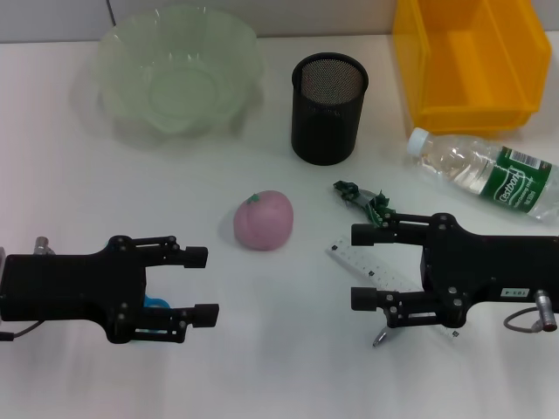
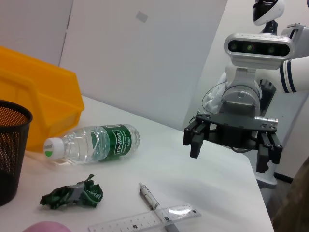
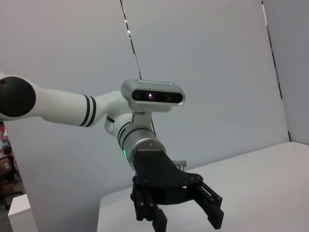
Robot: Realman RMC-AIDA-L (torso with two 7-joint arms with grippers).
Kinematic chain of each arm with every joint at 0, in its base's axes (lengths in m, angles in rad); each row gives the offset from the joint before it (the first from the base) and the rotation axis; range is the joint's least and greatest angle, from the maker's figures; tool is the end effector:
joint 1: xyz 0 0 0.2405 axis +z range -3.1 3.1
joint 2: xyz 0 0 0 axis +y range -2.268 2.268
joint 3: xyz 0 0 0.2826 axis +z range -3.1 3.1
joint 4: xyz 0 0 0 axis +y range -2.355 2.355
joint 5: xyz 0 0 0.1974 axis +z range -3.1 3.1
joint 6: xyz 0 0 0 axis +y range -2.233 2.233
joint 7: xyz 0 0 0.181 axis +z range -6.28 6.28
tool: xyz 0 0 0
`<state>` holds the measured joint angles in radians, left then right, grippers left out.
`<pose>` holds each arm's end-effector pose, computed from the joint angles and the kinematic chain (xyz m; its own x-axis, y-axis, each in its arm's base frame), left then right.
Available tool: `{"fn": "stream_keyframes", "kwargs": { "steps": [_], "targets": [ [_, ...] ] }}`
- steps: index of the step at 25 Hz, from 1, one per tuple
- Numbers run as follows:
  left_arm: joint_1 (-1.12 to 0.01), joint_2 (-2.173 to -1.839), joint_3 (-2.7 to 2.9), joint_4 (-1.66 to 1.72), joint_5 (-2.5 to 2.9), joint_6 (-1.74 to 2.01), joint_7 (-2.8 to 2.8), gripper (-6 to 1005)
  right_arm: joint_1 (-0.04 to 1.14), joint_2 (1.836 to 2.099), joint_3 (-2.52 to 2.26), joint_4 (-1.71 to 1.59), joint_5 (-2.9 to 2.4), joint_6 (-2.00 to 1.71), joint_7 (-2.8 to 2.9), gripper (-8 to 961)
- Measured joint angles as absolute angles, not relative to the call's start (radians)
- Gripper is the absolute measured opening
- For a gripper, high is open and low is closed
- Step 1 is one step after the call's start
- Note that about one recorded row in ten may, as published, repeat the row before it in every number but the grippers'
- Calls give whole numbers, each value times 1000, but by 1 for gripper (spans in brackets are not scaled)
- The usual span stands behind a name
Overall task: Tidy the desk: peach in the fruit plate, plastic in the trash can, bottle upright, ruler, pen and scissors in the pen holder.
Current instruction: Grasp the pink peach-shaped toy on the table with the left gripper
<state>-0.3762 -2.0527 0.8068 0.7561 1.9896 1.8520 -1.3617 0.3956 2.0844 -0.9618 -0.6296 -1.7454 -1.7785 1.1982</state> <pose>-0.2729 0.2644 -0.0339 0.8158 0.3463 0.4631 0.3539 -0.9324 0.0738 0.2384 0.2694 -0.0608 0.7544 -0.2213 -0.6179 -0.2433 -0.9687 0.0499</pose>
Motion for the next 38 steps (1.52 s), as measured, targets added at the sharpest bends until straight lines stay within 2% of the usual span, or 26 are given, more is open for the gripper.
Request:
{"fn": "stream_keyframes", "kwargs": {
  "steps": [18, 38],
  "targets": [
    [-378, -2057, 789, 755, 1982, 1827, -1325, 793, 408, 2086, -949, -500, -1700, -1758, 1106, 768],
    [-411, -2063, 744, 753, 1977, 1785, -1339, 793, 334, 2084, -947, -260, -1566, -1756, 875, 766]
  ]
}}
